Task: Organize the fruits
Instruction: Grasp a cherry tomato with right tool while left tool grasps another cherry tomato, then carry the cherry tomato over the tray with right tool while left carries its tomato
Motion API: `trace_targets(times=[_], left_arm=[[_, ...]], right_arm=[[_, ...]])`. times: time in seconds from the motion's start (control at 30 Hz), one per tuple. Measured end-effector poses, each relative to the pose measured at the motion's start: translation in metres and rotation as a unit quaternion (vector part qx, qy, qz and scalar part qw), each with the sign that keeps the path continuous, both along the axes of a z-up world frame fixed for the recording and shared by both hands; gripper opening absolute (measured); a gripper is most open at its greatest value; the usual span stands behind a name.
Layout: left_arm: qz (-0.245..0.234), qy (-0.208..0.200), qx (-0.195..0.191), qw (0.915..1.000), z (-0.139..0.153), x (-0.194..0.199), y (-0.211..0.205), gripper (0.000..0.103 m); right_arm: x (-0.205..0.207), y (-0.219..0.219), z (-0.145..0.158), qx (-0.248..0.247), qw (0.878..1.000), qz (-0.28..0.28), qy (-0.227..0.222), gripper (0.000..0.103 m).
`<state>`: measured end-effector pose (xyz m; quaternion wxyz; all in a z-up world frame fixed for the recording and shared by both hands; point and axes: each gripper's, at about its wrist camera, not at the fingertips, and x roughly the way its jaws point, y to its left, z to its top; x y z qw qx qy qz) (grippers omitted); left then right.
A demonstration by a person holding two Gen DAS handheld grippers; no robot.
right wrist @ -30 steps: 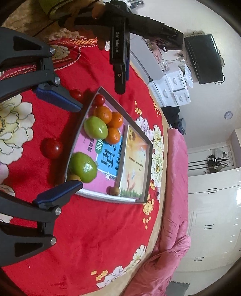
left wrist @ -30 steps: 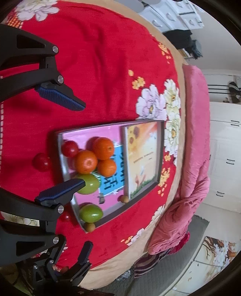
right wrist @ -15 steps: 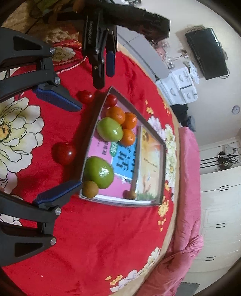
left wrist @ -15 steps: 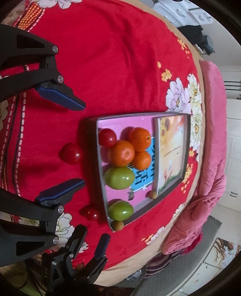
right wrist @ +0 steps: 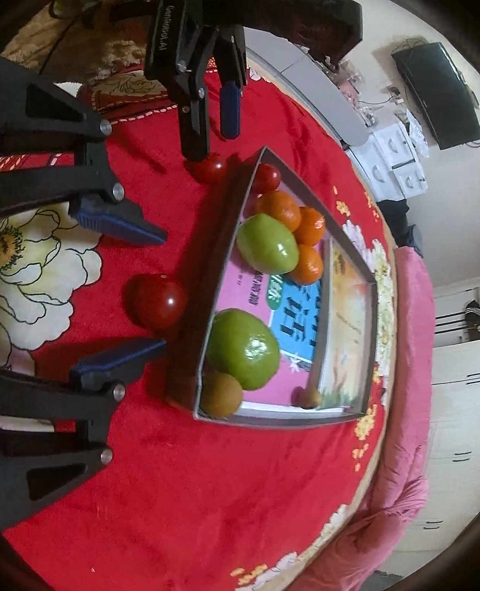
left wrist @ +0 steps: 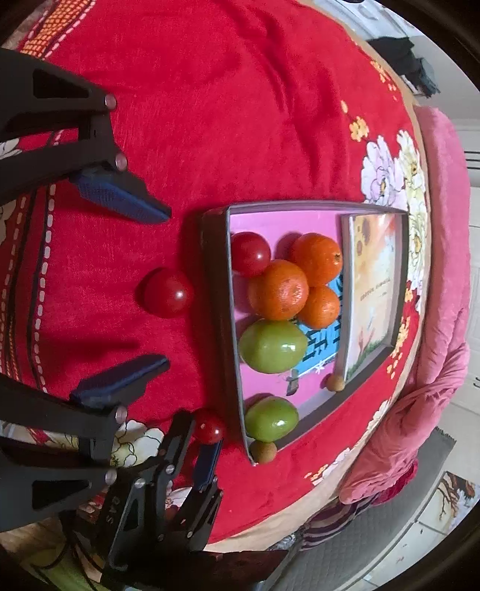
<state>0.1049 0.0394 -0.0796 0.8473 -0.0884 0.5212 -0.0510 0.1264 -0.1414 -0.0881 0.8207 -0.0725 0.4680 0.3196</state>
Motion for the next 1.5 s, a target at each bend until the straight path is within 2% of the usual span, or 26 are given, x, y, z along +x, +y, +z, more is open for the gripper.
trace_targets(times=[0.2, 0.37, 0.5, 0.6, 0.8, 0.93, 1.13, 1.5], left_arm=[[-0.005, 0.001, -0.006, 1.0, -0.004, 0.004, -0.003, 0.052], [-0.008, 0.007, -0.006, 0.9999, -0.01, 0.008, -0.007, 0.048], [-0.013, 0.003, -0.002, 0.9999, -0.011, 0.01, -0.01, 0.035], [-0.01, 0.003, -0.005, 0.9999, -0.012, 0.011, -0.009, 0.03], [0.002, -0.004, -0.035, 0.9994, -0.002, 0.007, 0.0, 0.03], [0.007, -0.038, -0.042, 0.9984, 0.018, 0.003, 0.003, 0.03], [0.001, -0.084, -0.021, 0.9963, 0.04, 0.006, 0.0, 0.03], [0.039, -0.1, 0.0, 0.9942, 0.041, 0.025, 0.022, 0.03]], right_arm=[[0.004, 0.003, -0.006, -0.003, 1.0, -0.003, 0.001, 0.033], [0.001, 0.006, -0.005, -0.011, 1.0, 0.006, -0.008, 0.033], [-0.003, 0.006, 0.004, 0.016, 1.0, 0.021, -0.012, 0.033], [-0.007, 0.008, 0.015, 0.039, 0.998, 0.037, -0.028, 0.033], [-0.014, 0.012, 0.031, 0.059, 0.995, 0.053, -0.058, 0.033], [-0.015, 0.01, 0.034, 0.063, 0.995, 0.05, -0.066, 0.033], [-0.014, 0.006, 0.04, 0.07, 0.994, 0.043, -0.075, 0.033], [-0.011, 0.005, 0.044, 0.072, 0.993, 0.038, -0.089, 0.033]])
